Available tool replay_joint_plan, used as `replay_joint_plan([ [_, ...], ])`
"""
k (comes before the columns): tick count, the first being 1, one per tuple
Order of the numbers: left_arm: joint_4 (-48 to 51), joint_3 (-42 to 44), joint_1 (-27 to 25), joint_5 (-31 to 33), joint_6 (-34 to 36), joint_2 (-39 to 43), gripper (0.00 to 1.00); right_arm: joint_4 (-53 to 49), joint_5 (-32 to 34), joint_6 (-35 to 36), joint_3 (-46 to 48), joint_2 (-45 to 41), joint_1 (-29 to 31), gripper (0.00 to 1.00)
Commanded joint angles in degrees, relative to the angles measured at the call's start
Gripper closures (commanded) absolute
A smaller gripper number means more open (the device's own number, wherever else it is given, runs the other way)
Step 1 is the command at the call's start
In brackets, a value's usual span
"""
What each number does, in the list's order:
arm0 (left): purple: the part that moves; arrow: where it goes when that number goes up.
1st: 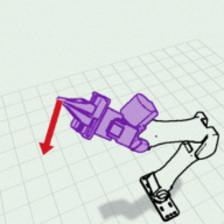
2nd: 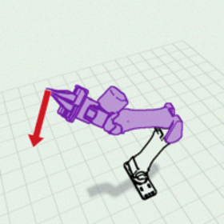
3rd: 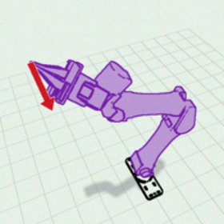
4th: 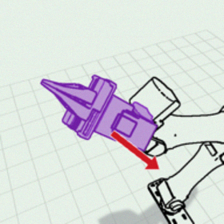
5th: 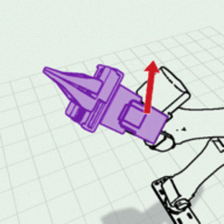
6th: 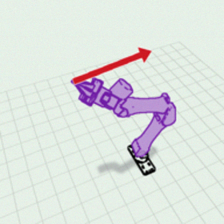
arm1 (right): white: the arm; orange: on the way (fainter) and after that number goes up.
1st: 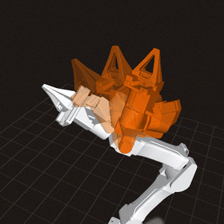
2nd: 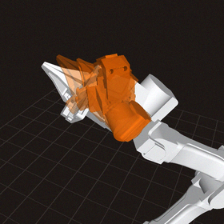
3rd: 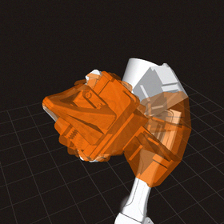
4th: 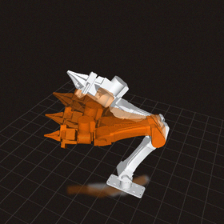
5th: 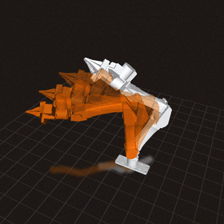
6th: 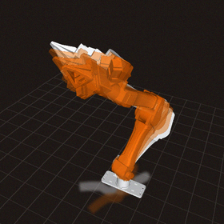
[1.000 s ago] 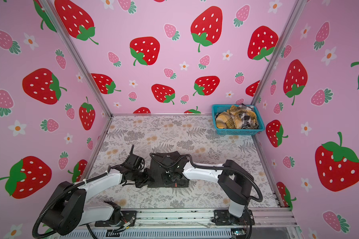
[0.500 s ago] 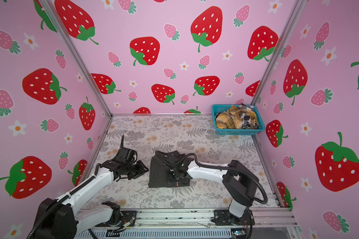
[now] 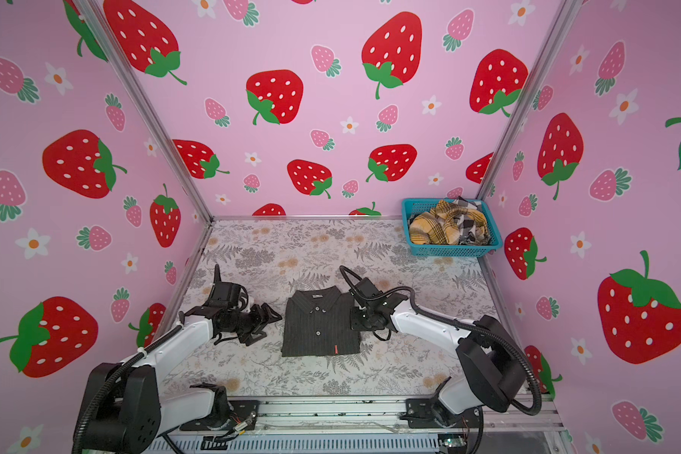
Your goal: Fold and stack the long sleeve shirts
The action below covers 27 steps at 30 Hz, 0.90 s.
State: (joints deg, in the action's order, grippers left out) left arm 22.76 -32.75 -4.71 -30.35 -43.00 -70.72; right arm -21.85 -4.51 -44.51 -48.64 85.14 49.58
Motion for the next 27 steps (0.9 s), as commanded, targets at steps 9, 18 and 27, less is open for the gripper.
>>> replay_joint_plan([
  [9, -10.52, 3.91, 0.29, -3.57, -4.14, -6.27, 0.22, -2.79, 3.57, 1.38, -2.77, 1.27, -0.63, 0.76],
  [18, -14.55, 5.54, 0.31, -3.49, -5.31, -8.47, 0.23, -1.45, 2.36, 2.14, -6.42, 3.52, 0.48, 0.76],
  [27, -18.81, 7.26, 0.19, -3.23, -6.36, -11.06, 0.25, 5.1, -1.74, 1.5, -6.32, 11.3, 0.19, 0.79],
])
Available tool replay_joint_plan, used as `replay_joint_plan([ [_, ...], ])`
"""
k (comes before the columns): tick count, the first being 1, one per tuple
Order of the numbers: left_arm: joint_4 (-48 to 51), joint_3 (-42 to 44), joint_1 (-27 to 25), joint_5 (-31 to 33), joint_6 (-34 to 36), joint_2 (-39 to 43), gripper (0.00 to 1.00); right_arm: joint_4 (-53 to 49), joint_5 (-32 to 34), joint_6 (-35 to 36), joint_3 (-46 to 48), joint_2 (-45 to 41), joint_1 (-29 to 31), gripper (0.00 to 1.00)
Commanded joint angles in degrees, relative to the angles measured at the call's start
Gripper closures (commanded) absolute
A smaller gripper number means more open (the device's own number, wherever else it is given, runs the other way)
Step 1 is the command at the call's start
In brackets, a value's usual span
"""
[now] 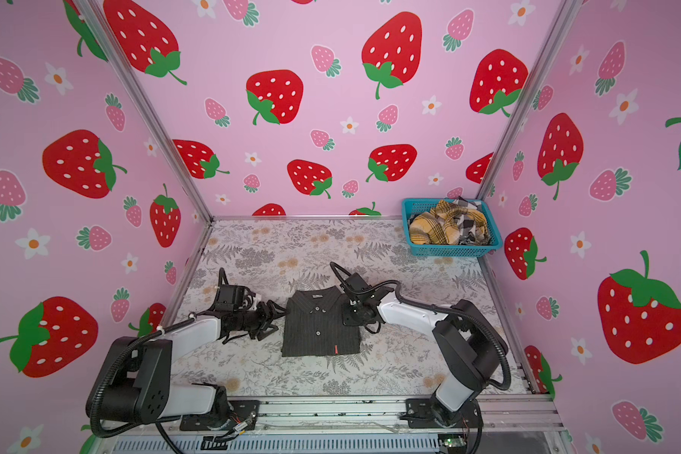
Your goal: Fold and stack the long sleeve shirts
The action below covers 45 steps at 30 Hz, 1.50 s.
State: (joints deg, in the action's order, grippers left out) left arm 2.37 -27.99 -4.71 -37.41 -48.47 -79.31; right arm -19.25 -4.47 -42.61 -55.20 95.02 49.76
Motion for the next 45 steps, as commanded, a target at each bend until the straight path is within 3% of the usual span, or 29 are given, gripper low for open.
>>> replay_joint_plan([
  [1, 1.09, 2.71, 0.08, 3.72, -1.23, -2.76, 0.25, 2.76, -1.84, -0.7, 0.59, 2.31, -0.03, 0.79],
  [12, -3.01, 5.19, -1.42, 3.24, -3.17, -3.54, 0.22, 4.14, -3.8, -5.02, 6.2, 5.29, -4.1, 0.82],
  [23, -5.31, 4.48, -4.24, 3.15, -7.32, -10.89, 0.24, 5.13, -4.76, -5.78, 7.63, 5.9, -5.3, 0.84],
  [28, -3.12, 4.24, -4.23, 4.23, -6.96, -8.49, 0.25, 5.34, -5.11, -5.64, 7.67, 6.29, -5.38, 0.84],
  [32, 6.55, 3.13, -4.08, 8.8, -4.63, -3.02, 0.27, 5.38, -5.11, -5.75, 7.82, 6.02, -5.41, 0.84],
  [38, 15.8, 3.36, -3.55, 13.23, -4.18, 5.58, 0.2, 6.18, -5.37, -5.9, 8.35, 5.85, -5.51, 0.84],
  [45, 5.4, 5.19, -3.52, 6.15, -6.22, -2.86, 0.19, 6.54, -5.78, -5.56, 8.86, 5.74, -5.63, 0.85],
])
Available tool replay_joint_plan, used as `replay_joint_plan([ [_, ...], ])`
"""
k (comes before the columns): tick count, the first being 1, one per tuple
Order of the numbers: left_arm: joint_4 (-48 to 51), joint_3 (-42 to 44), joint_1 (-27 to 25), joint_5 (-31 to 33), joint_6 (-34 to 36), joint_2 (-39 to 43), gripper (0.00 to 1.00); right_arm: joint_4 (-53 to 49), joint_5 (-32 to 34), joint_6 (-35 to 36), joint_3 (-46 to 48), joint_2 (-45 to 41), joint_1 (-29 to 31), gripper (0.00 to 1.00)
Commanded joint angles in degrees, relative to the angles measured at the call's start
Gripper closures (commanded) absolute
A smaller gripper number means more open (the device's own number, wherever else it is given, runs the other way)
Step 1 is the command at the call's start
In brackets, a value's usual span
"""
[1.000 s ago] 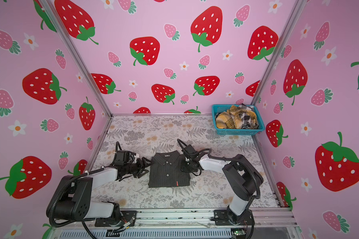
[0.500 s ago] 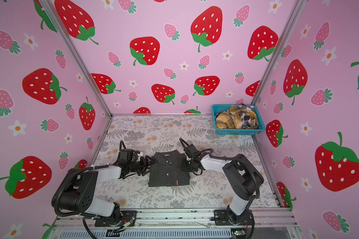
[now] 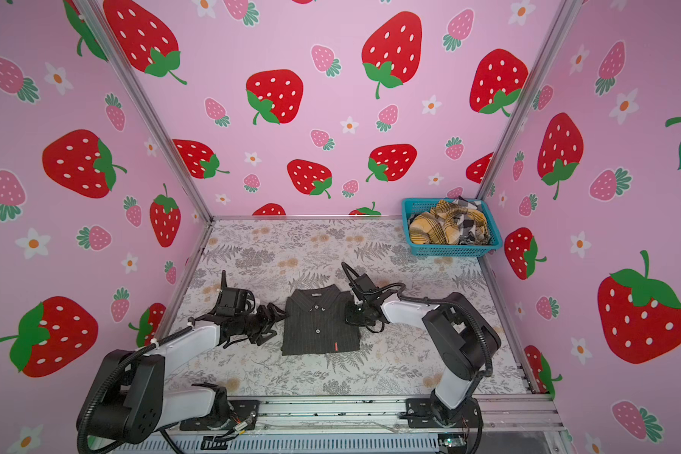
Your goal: Fold and stack the long sleeve shirts
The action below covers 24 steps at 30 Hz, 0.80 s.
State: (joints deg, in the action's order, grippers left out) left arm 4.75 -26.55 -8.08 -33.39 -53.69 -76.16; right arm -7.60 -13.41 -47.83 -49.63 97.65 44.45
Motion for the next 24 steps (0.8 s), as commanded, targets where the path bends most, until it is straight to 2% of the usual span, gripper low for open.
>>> replay_joint_plan([
  [1, 0.72, 4.18, -0.31, 1.15, -1.68, -7.41, 0.19, -5.04, 3.16, -0.43, 3.43, 2.97, -0.34, 0.85],
  [6, -2.56, 4.14, -0.23, -0.3, -2.39, -10.54, 0.21, -5.75, 4.14, -0.57, 3.1, 2.34, -0.52, 0.86],
  [10, -1.04, 3.43, -0.27, -0.25, -1.81, -9.32, 0.26, -9.83, 9.35, 2.25, -2.06, -2.26, 2.1, 0.85],
  [14, 3.83, 2.28, -0.25, 1.81, -0.03, -6.41, 0.29, -11.12, 9.2, 5.97, -8.76, -4.27, 4.62, 0.81],
  [20, 9.53, 0.93, -0.18, 4.38, 2.07, -4.14, 0.32, -11.13, 7.71, 9.52, -18.15, 2.26, 7.59, 0.82],
  [24, 10.48, 0.59, -0.1, 4.66, 2.98, -4.94, 0.28, -10.53, 6.74, 9.0, -20.54, 6.61, 7.69, 0.82],
])
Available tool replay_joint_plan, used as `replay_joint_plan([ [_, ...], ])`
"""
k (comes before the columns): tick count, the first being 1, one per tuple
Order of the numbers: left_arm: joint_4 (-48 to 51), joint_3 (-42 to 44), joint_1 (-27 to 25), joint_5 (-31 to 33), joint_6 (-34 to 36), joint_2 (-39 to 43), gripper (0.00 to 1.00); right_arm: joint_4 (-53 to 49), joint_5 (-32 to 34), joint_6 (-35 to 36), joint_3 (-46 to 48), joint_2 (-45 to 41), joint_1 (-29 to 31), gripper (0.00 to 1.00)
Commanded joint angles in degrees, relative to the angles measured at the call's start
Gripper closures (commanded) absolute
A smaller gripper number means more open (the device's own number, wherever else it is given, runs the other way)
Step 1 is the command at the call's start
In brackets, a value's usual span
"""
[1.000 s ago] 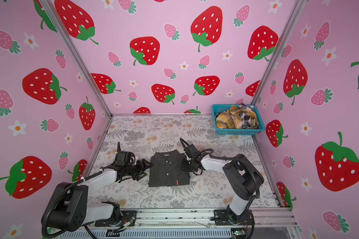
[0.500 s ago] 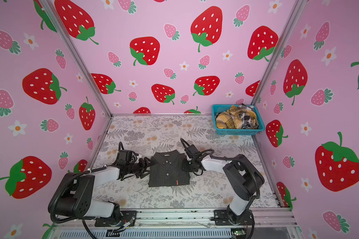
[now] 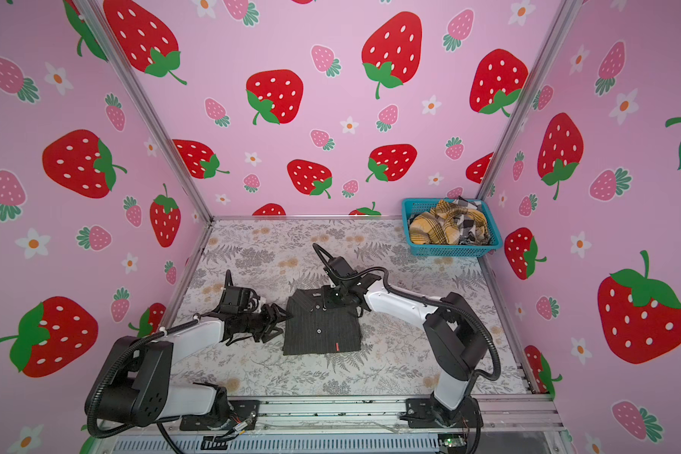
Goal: Fold and stack the long sleeve shirts
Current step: 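Carry the shirt with the left gripper to the near corner while the right withdraws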
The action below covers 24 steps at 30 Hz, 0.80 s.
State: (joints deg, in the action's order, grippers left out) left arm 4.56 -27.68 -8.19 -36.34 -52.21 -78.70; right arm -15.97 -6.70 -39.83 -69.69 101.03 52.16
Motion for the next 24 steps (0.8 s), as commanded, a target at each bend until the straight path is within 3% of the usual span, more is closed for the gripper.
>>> replay_joint_plan([
  [1, 10.24, 1.75, 0.01, 7.35, 1.56, -2.7, 0.26, -2.06, -0.31, 0.91, -0.81, 4.24, -0.27, 0.82],
  [18, -0.4, 1.69, -1.92, 3.48, -1.85, -13.73, 0.27, 2.38, -3.52, -3.9, 9.94, 9.25, -6.17, 0.85],
  [22, -1.66, 0.75, -2.19, 3.2, -2.01, -17.14, 0.34, 3.28, -3.76, -4.28, 11.03, 9.77, -6.44, 0.85],
  [24, -2.75, 0.16, -2.19, 2.71, -2.22, -18.69, 0.43, 3.59, -3.92, -4.33, 11.38, 9.69, -6.62, 0.85],
])
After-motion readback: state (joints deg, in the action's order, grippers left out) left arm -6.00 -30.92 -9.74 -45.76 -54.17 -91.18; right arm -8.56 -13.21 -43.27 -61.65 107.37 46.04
